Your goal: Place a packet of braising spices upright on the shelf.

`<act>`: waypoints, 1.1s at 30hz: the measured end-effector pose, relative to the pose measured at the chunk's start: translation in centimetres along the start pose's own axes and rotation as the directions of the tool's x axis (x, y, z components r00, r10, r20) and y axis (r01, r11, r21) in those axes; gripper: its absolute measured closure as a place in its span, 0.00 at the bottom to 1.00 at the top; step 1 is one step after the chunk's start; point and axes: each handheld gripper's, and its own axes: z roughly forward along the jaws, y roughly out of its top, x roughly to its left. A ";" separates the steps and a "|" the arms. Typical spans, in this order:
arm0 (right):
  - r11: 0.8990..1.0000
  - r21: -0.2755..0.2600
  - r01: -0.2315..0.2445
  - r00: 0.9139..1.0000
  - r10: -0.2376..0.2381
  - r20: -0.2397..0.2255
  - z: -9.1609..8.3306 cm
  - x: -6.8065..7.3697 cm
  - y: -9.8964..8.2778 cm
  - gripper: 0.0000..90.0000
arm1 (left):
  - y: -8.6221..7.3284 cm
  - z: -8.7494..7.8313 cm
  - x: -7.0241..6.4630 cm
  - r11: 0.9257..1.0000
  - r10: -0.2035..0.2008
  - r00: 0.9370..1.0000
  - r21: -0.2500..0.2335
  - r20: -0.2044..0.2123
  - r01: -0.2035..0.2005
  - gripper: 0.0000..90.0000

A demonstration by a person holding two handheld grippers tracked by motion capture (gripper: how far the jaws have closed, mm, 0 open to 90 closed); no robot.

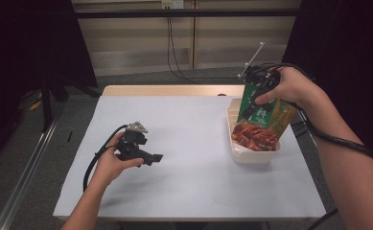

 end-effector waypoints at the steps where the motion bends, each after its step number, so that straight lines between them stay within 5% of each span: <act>1: 1.000 -0.001 0.017 1.000 -0.017 -0.005 0.4 0.2 0.2 0.22 | 0.0 0.0 0.0 1.000 0.000 1.000 0.000 -0.001 0.000 0.07; 13: 0.998 -0.006 0.059 0.998 -0.060 -0.036 2.4 1.4 1.0 0.21 | 0.0 -0.2 0.0 1.000 -0.010 1.000 0.002 0.002 0.010 0.07; 33: 0.991 -0.013 0.130 0.986 -0.131 -0.100 8.3 3.8 2.4 0.21 | -0.1 -0.3 0.1 1.000 0.001 1.000 0.007 -0.007 -0.001 0.07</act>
